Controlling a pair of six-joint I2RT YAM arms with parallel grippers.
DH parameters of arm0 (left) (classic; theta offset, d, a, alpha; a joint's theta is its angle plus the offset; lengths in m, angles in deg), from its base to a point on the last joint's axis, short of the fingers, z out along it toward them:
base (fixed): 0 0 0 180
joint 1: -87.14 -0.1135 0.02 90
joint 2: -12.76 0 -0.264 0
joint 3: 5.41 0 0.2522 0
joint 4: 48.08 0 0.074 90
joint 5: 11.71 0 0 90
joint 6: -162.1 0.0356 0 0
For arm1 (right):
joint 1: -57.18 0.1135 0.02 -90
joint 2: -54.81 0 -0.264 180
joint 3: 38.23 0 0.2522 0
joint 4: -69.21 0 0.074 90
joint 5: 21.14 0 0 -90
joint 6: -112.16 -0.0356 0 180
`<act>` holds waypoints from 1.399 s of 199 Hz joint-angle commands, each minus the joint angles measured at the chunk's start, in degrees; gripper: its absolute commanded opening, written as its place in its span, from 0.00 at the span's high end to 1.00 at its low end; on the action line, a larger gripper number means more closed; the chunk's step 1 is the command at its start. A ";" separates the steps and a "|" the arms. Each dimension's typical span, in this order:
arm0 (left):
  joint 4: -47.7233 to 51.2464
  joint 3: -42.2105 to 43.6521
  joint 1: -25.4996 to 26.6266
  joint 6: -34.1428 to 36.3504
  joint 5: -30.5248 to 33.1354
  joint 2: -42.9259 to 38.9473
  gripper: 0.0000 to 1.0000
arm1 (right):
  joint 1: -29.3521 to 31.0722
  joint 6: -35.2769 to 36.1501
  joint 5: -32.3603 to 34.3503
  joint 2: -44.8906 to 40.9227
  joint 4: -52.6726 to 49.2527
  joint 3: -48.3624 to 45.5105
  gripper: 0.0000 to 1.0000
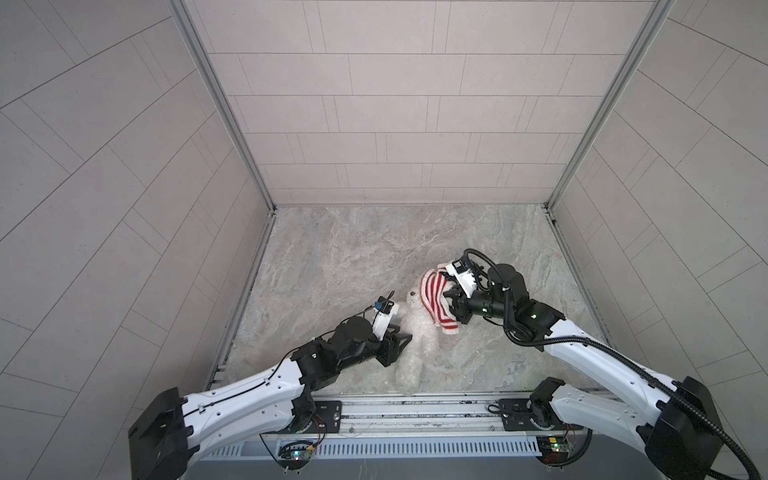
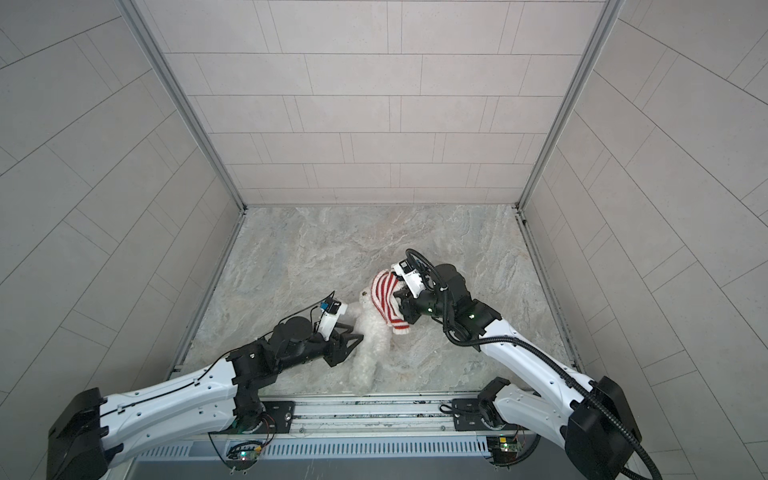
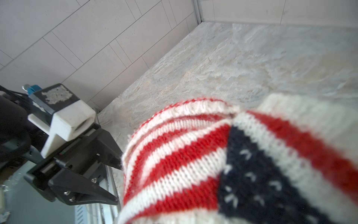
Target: Dress the teddy bear
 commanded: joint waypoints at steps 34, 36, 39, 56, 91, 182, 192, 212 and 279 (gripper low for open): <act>9.73 -7.89 -6.54 -7.52 -7.76 -10.17 0.48 | -0.29 15.58 0.08 -3.54 4.53 1.75 1.00; 9.77 -8.21 -6.74 -7.82 -8.02 -10.28 0.48 | -0.30 15.73 -0.29 -3.64 5.00 1.58 1.00; 9.77 -8.79 -7.07 -8.45 -8.45 -10.59 0.48 | -0.24 15.94 -0.90 -3.74 5.56 1.32 1.00; 10.48 -12.32 -9.67 -11.68 -11.14 -10.33 0.51 | 0.26 17.10 -3.05 -4.24 8.65 -0.41 1.00; 11.93 -19.80 -12.37 -14.72 -15.68 -5.26 0.61 | 2.78 20.71 -3.15 -5.04 8.57 -1.52 1.00; 16.28 -29.51 -12.90 -14.15 -15.32 5.75 0.66 | 9.57 28.68 2.56 -5.68 4.13 -1.23 1.00; 16.06 -29.58 -12.90 -14.19 -15.51 6.15 0.67 | 10.12 29.16 2.69 -5.61 3.55 -1.06 1.00; 16.24 -29.49 -12.94 -14.31 -15.24 6.93 0.69 | 11.14 29.63 2.78 -5.71 3.07 -1.05 1.00; 12.54 -28.55 -12.90 -15.42 -15.66 8.55 0.78 | 13.76 31.97 4.14 -5.65 0.19 -0.31 1.00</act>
